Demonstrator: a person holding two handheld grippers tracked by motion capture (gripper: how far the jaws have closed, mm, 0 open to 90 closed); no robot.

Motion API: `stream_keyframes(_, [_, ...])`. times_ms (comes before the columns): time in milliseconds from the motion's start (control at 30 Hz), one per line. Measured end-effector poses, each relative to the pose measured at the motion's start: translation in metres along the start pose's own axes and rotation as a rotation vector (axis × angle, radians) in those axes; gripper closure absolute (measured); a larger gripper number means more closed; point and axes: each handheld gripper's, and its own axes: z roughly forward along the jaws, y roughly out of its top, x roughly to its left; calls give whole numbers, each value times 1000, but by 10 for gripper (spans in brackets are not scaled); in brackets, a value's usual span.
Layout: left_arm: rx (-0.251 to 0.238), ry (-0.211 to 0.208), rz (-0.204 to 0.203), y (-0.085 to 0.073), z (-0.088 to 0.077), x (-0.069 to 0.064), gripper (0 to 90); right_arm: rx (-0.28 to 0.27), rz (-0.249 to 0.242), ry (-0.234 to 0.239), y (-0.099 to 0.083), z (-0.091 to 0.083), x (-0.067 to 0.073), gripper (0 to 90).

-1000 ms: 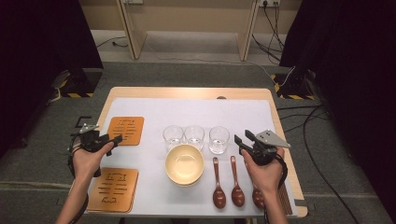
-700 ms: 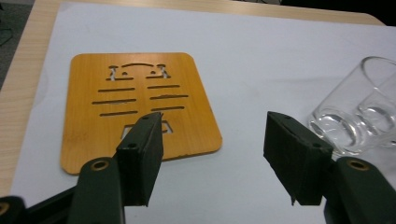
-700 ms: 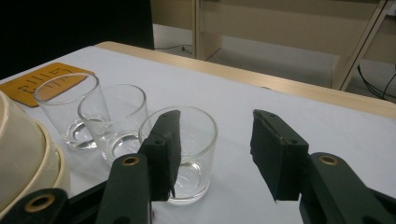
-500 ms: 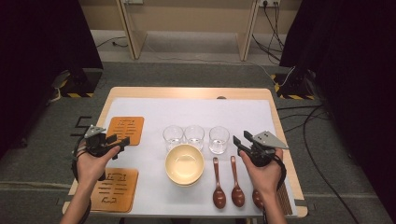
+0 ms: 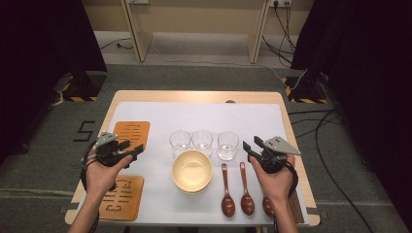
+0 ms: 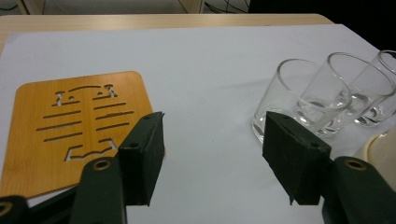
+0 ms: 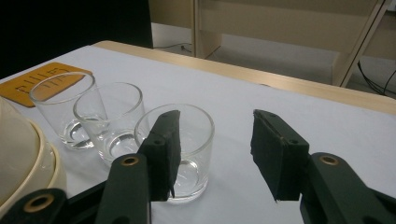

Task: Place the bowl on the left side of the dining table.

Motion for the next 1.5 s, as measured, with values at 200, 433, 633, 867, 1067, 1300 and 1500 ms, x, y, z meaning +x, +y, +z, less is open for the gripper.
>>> stream_keyframes(200, [-7,-43,19,-1,0,-14,384,1,1,1,0,0,0,526])
stream_keyframes(433, [-11,-78,38,0,-2,-27,387,-1,-3,-2,0,0,0,524])
stream_keyframes(633, [-7,-120,56,-1,-1,-42,388,-2,-1,1,0,0,1,523])
stream_keyframes(867, [-4,-136,80,-1,1,-52,388,3,-2,4,-1,1,2,521])
stream_keyframes(1067, [-3,-168,84,-2,1,-60,388,4,-3,4,-1,1,2,520])
stream_keyframes(1300, [-10,-189,90,-2,-1,-67,388,5,-3,5,-1,0,2,520])
stream_keyframes(1500, [-6,-219,104,-2,-1,-76,392,5,-3,4,-1,1,2,520])
